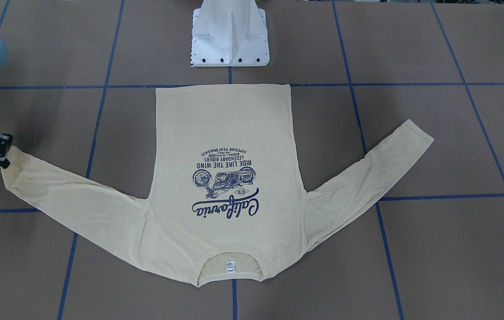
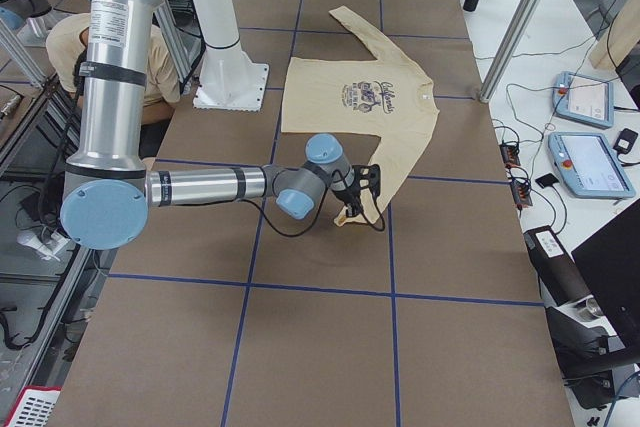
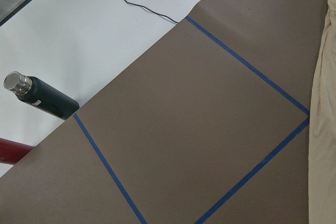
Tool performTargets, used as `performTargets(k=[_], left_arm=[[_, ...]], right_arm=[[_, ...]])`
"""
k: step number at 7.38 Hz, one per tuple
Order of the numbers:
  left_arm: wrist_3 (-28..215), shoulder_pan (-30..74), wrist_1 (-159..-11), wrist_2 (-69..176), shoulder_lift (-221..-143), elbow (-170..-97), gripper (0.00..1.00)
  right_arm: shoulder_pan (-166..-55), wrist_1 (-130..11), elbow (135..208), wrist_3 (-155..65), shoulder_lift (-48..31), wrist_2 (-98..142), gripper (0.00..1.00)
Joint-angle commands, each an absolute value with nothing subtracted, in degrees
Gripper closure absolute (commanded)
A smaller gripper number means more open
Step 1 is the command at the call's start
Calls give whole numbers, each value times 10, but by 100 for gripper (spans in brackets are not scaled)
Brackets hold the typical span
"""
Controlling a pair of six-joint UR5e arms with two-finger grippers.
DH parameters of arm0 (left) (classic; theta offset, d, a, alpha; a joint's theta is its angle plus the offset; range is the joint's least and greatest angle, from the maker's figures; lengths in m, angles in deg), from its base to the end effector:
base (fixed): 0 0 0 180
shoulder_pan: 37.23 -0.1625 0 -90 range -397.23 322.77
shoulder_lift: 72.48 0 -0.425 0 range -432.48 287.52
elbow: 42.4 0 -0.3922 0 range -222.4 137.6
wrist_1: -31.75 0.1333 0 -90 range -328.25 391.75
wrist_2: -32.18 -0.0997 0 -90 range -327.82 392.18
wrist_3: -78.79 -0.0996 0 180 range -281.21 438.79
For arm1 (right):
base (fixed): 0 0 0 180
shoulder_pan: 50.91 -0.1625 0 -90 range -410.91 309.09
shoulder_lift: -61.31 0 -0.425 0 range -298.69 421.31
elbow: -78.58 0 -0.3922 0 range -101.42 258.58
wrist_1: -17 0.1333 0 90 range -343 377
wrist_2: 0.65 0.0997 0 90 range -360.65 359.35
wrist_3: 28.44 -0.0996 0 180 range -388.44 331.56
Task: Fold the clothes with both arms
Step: 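Carry the held sleeve across the shirt body toward the left arm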
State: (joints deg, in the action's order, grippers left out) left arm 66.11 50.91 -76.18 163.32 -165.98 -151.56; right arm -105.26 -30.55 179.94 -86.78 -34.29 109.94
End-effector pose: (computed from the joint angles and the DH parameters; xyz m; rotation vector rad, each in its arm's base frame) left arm -0.0511 -0.5143 0.4277 0.7449 0.6253 0.4877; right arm -0.2026 -0.4511 0.5339 0.3209 -0.8399 0.2179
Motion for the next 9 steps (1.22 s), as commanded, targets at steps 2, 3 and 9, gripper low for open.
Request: performTargets(k=[2, 3, 9], left_arm=[[661, 509, -762, 1633, -1659, -1515, 0], [662, 509, -762, 1633, -1659, -1516, 0], [666, 509, -761, 1631, -1659, -1509, 0]], right_arm=[[-1004, -639, 1877, -1001, -82, 1051, 100], [-967, -731, 1861, -1027, 9, 1004, 100], [-841, -743, 1444, -1169, 430, 822, 100]])
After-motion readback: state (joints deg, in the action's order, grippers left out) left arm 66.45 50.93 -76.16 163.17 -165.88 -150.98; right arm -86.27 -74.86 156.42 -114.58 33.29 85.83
